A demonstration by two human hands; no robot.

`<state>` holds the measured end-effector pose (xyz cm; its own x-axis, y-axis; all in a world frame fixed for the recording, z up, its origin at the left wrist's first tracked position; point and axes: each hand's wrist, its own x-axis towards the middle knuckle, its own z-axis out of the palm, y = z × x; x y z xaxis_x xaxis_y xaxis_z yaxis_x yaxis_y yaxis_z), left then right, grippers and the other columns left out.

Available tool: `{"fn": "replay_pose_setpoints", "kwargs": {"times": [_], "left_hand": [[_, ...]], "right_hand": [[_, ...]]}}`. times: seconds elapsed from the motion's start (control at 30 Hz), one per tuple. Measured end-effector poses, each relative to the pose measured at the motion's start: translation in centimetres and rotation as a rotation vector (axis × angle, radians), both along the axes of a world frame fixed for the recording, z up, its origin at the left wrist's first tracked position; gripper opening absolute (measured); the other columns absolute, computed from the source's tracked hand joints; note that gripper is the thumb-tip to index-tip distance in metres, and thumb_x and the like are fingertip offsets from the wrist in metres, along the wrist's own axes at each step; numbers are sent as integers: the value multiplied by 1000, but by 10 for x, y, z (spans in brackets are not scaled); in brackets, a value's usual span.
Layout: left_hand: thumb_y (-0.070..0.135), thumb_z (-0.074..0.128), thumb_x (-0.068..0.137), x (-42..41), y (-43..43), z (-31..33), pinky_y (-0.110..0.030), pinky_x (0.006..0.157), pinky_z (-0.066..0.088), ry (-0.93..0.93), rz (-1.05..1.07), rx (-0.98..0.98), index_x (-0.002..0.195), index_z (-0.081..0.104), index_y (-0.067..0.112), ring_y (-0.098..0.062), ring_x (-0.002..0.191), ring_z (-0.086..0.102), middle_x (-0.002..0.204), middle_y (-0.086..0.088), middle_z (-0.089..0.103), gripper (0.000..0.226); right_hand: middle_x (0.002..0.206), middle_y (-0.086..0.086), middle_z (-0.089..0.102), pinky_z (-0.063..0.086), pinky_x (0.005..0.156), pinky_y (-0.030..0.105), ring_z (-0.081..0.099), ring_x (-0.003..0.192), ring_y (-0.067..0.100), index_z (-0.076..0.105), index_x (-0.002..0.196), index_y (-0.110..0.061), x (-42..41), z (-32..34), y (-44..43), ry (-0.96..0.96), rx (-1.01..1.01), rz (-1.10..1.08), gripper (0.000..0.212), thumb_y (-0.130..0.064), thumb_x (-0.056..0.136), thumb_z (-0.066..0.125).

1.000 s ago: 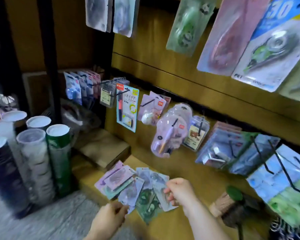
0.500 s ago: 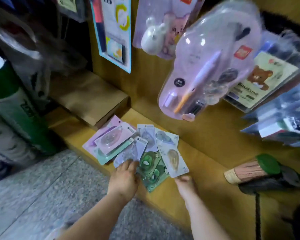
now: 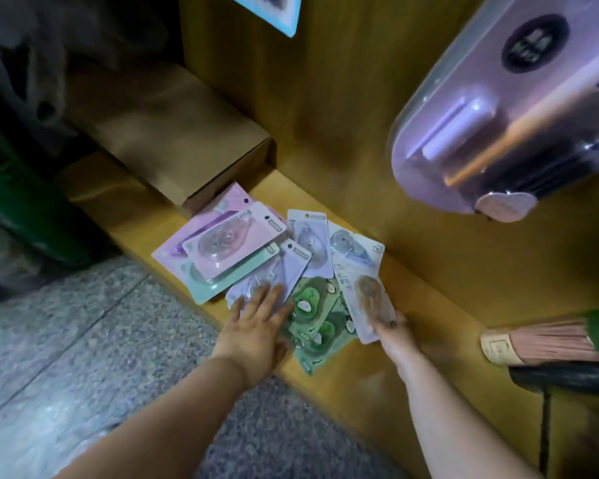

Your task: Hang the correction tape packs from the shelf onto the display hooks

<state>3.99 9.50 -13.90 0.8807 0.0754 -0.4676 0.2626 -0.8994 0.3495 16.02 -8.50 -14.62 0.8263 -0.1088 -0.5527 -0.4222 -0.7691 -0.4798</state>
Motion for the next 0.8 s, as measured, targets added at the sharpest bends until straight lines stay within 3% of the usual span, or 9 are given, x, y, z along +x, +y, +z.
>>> {"fn": "replay_pose_setpoints", "kwargs": {"times": [0.13, 0.23, 0.3, 0.4, 0.47, 0.53, 0.67, 0.77, 0.8], "left_hand": [[37, 32, 95, -1, -1, -3, -36, 116, -9, -21, 18, -28, 147, -4, 28, -17, 143, -20, 155, 3, -21, 63], [39, 34, 95, -3, -3, -7, -36, 116, -9, -36, 39, -36, 147, -3, 28, -17, 143, -20, 155, 4, -22, 65], [39, 35, 95, -5, -4, -9, -36, 116, -9, -43, 44, -34, 147, -3, 28, -17, 143, -20, 152, 8, -25, 65], [37, 35, 95, -7, -6, -10, -35, 116, -9, -42, 59, -24, 147, -4, 29, -17, 143, -20, 153, 6, -24, 65], [36, 34, 95, -7, -9, -10, -35, 116, -8, -58, 80, -33, 147, -3, 28, -17, 143, -20, 155, 3, -22, 64], [34, 33, 96, -7, -11, -10, -36, 117, -8, -64, 99, -45, 147, -2, 28, -17, 143, -20, 155, 3, -21, 62], [28, 33, 97, -9, -13, -7, -34, 117, -6, -80, 83, -74, 146, 7, 31, -16, 143, -18, 155, 4, -19, 56], [22, 34, 95, -14, -17, -6, -33, 117, -1, -128, 58, -145, 139, 33, 29, -17, 145, -9, 157, 3, -10, 45], [19, 35, 93, -17, -18, -7, -35, 117, 9, -185, 74, -180, 133, 45, 26, -22, 146, 4, 157, -2, 4, 41]], "right_hand": [[136, 16, 48, 39, 99, 36, 47, 123, 33, 36, 135, -2, -1, -9, 5, 9, 87, -107, 59, -21, 85, 62], [115, 12, 51, 42, 69, 25, 52, 97, 28, 40, 130, -3, -8, -8, 8, 94, 169, -194, 56, -20, 83, 65], [109, 10, 49, 39, 57, 23, 50, 85, 22, 42, 125, -5, -14, -8, 6, 188, 225, -240, 48, -19, 84, 64], [100, 11, 53, 41, 59, 26, 52, 85, 25, 48, 117, -4, -24, -9, 8, 312, 384, -356, 29, -11, 89, 56], [86, 9, 54, 41, 60, 26, 52, 74, 21, 52, 91, -7, -29, -8, 9, 368, 490, -423, 5, -8, 93, 48], [81, 6, 54, 40, 60, 25, 51, 72, 17, 51, 81, -12, -33, -5, 7, 391, 556, -433, 16, -7, 94, 45], [83, 6, 58, 41, 65, 27, 52, 76, 16, 54, 88, -13, -42, 1, 8, 440, 659, -425, 12, -4, 92, 47], [104, 10, 57, 43, 81, 31, 51, 94, 21, 52, 99, -13, -47, 0, 23, 408, 614, -393, 13, -5, 89, 52], [114, 11, 55, 42, 83, 31, 48, 100, 21, 52, 107, -14, -48, 2, 30, 381, 569, -367, 20, -9, 88, 55]]}}
